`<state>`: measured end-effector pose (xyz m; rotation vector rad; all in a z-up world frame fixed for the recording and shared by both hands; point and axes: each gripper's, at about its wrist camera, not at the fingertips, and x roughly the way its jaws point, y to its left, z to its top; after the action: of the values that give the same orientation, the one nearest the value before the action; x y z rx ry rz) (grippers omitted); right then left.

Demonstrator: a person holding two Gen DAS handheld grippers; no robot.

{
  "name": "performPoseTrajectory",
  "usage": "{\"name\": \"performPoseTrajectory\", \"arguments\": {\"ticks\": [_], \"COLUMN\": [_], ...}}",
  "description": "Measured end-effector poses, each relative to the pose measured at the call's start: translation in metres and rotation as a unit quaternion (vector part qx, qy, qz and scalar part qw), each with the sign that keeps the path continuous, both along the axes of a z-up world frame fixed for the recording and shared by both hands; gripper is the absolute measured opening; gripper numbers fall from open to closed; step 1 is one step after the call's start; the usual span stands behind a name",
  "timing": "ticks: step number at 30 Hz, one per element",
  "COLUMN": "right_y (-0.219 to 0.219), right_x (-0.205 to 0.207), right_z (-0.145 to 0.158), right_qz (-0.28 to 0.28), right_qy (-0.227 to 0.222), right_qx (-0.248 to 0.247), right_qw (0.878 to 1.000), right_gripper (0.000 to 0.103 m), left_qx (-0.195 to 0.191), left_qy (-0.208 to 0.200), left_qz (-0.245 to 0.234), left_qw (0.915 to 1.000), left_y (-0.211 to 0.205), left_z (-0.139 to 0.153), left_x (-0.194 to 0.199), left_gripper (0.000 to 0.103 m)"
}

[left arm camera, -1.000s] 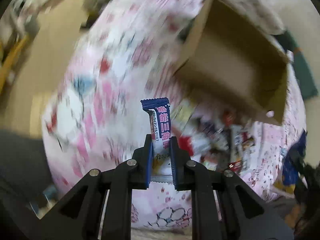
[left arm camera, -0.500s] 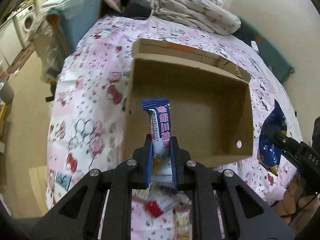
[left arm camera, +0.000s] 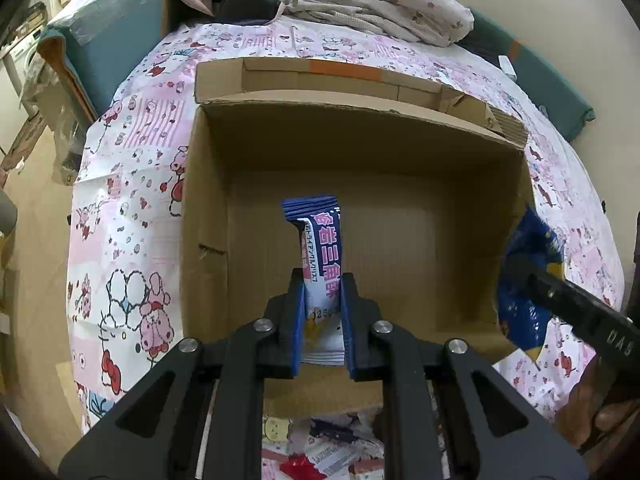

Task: Organize snacks
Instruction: 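Carry both snacks over the box and open both grippers to drop them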

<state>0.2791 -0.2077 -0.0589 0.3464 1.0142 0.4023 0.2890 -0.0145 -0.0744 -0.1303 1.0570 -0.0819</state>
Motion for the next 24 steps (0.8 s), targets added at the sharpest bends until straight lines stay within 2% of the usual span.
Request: {"name": "performPoseTrajectory", "arguments": {"ticks": [8, 12, 20, 21, 22, 23, 24], "right_y": [0.004, 0.002, 0.003, 0.002, 0.001, -0.001, -0.003], "right_x": [0.002, 0.004, -0.002, -0.003, -0.004, -0.005, -0.006], "right_z": [-0.004, -0.005, 0.005, 0.007, 0.009, 0.012, 0.014], "right_qz": [0.0, -0.009, -0.013, -0.015, -0.018, -0.024, -0.029], "right_qy": [0.001, 0.006, -0.022, -0.028, -0.034, -0.041, -0.048], "right_qx": [-0.007, 0.002, 0.005, 0.009, 0.014, 0.018, 0.022], "right_qw": [1.0, 1.0, 1.0, 0.999, 0.999, 0.999, 0.998], "right_gripper": [0.036, 0.036, 0.038, 0.042, 0.055, 0.061, 0.073], "left_qx": [0.015, -0.013, 0.003, 0.001, -0.002, -0.003, -0.003], "left_qy": [-0.011, 0.003, -0.016, -0.018, -0.02, -0.021, -0.025], "left_qz": [-0.008, 0.001, -0.002, -0.002, -0.002, -0.003, -0.005], "left_qw": [0.9998, 0.9999, 0.9999, 0.9998, 0.9998, 0.9998, 0.9997], "left_y": [-0.006, -0.003, -0.006, -0.006, -0.006, -0.006, -0.006], "left_z": [0.001, 0.001, 0.009, 0.01, 0.011, 0.012, 0.014], "left_x": [0.003, 0.004, 0.0, -0.001, -0.001, -0.001, -0.001], "left_gripper": [0.014, 0.014, 0.014, 0.014, 0.014, 0.015, 0.016]}}
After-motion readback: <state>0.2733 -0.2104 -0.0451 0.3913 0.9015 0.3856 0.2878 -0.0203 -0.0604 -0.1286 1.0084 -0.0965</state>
